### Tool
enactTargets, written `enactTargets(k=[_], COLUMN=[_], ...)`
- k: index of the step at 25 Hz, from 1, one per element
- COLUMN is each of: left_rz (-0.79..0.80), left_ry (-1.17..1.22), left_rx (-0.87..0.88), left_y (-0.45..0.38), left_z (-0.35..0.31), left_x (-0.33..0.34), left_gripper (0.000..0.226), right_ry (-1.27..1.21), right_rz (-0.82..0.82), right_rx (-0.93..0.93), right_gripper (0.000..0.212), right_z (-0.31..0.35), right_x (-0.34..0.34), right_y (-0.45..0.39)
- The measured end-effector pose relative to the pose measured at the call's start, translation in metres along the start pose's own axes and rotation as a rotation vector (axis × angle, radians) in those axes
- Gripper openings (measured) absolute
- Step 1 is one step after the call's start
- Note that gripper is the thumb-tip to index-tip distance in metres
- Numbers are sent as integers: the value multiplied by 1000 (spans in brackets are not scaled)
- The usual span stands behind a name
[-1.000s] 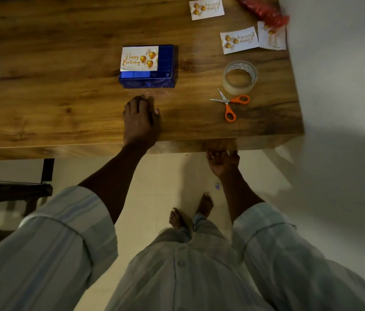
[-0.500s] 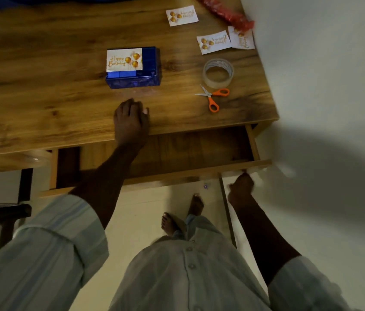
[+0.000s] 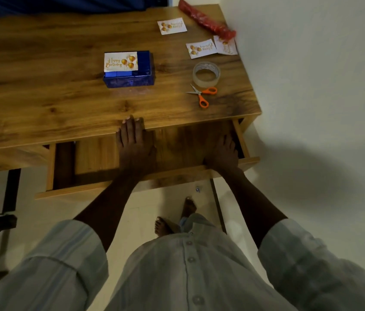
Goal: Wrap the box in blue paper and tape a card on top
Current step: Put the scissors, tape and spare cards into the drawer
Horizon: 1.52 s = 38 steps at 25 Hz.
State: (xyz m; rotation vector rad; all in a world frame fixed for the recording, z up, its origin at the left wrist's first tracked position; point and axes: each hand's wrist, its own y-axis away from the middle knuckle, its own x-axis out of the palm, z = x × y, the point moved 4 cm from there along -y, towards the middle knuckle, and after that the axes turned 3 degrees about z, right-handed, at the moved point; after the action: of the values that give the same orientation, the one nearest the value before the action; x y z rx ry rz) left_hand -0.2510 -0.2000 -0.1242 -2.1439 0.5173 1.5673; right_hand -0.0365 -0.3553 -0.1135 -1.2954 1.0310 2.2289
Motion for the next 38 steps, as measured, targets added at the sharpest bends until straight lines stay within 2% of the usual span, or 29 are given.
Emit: enactTargets(k=[4, 7, 9, 11, 12, 14, 17, 20, 24, 26, 29, 31, 33, 34, 36, 38], left_rz=[63, 44, -49, -126, -134, -45, 166, 226, 201, 177, 140, 136, 137, 127, 105, 111], left_ry=[-32, 0, 74, 152, 169, 143, 109, 73, 21, -12, -55, -56, -46, -45, -47, -35], left_rx=[-15, 23, 49, 87, 90, 48, -29, -47, -25, -18, -9, -10, -3, 1, 6, -5], left_y=[22, 45, 44, 21, 3, -34, -72, -77, -74, -71, -67, -67, -66, -66, -66, -66], left_z=[-2, -7, -10, -16, -19, -25, -25, -26, -27, -28, -26, -27, -28, -28, -28, -27], left_x=[1, 3, -3, -16, -23, -32, -28, -21, -17, -15, -11, -12, -10, -9, -10, -9], left_gripper=[99, 92, 76, 59, 55, 55, 57, 56, 56, 56, 57, 57, 56, 55, 55, 55], right_ry=[27, 35, -70, -192, -214, -173, -107, -98, -30, -34, 246, 275, 130, 101, 198, 382], right_rz=[25, -4, -85, -253, -334, -420, -355, -228, -356, -395, -376, -453, -561, -520, -251, 114], right_rx=[16, 6, -43, -170, -234, -304, -251, -168, -227, -271, -275, -378, -668, -811, -932, -784], right_gripper=[113, 111, 98, 76, 67, 60, 72, 86, 60, 55, 52, 52, 45, 42, 44, 50], right_z=[-17, -23, -16, 3, 16, 42, 71, 71, 61, 53, 49, 48, 40, 33, 19, 3], right_x=[11, 19, 11, -13, -28, -55, -77, -77, -74, -70, -67, -65, -48, -33, -1, 24], right_y=[16, 32, 33, 24, 13, -18, -67, -103, -111, -105, -95, -75, -42, -26, -8, -10])
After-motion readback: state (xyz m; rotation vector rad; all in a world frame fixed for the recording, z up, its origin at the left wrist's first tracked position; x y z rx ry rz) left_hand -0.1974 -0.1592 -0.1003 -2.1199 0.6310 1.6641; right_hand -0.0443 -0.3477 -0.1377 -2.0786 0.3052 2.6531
